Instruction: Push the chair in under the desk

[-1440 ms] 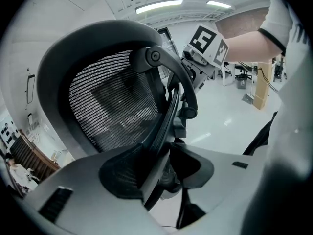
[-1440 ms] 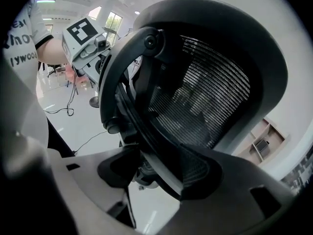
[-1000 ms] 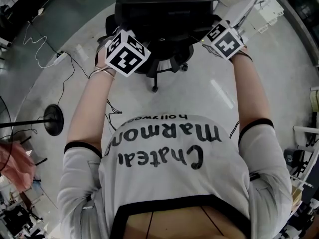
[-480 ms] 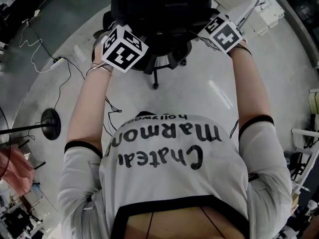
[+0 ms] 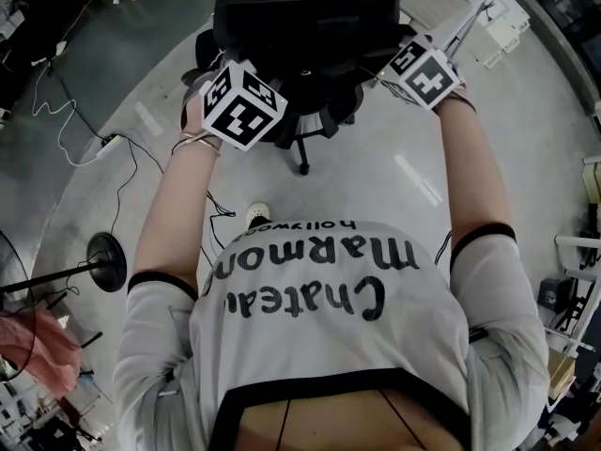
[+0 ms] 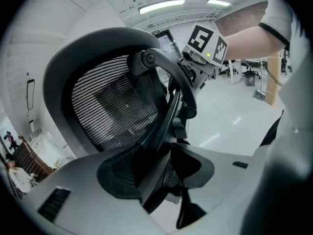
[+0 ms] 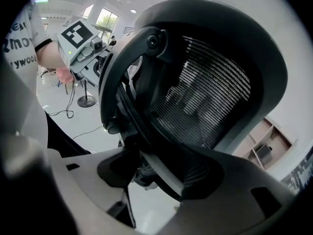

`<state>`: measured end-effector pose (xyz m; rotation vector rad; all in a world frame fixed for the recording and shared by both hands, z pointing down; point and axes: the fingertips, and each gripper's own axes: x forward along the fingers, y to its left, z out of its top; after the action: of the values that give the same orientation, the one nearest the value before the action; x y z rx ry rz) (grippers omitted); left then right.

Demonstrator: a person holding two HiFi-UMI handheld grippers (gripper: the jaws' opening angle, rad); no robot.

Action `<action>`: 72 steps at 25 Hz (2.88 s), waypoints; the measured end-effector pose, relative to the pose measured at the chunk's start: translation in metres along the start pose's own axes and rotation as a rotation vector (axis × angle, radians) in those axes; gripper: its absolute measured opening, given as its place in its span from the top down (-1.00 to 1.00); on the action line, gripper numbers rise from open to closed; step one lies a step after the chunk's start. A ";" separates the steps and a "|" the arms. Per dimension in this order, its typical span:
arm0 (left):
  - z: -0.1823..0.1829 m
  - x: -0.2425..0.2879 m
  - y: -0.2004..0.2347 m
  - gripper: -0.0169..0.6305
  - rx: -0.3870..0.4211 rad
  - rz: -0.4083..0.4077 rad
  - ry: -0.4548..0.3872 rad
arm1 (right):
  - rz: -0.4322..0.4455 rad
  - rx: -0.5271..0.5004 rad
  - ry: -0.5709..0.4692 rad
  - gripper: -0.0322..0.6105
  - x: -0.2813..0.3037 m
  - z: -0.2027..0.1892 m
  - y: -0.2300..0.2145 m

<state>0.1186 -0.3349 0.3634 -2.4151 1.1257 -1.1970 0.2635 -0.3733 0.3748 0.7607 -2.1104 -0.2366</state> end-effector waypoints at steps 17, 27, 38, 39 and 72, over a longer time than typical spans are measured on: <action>-0.054 0.050 0.138 0.31 0.065 -0.127 -0.105 | -0.140 0.137 0.024 0.09 0.087 0.083 -0.029; -0.065 0.077 0.181 0.30 0.100 -0.143 -0.159 | -0.199 0.191 0.050 0.08 0.123 0.102 -0.050; -0.081 0.111 0.247 0.27 0.148 -0.207 -0.173 | -0.245 0.246 -0.023 0.09 0.163 0.144 -0.075; -0.082 0.113 0.251 0.27 0.148 -0.214 -0.175 | -0.248 0.238 -0.029 0.09 0.166 0.147 -0.075; -0.138 0.124 0.375 0.26 0.150 -0.494 -0.345 | -0.302 0.323 0.266 0.16 0.245 0.242 -0.062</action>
<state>-0.1417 -0.6617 0.3402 -2.7190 0.3376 -0.8809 -0.0088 -0.5928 0.3634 1.2335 -1.7963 0.0479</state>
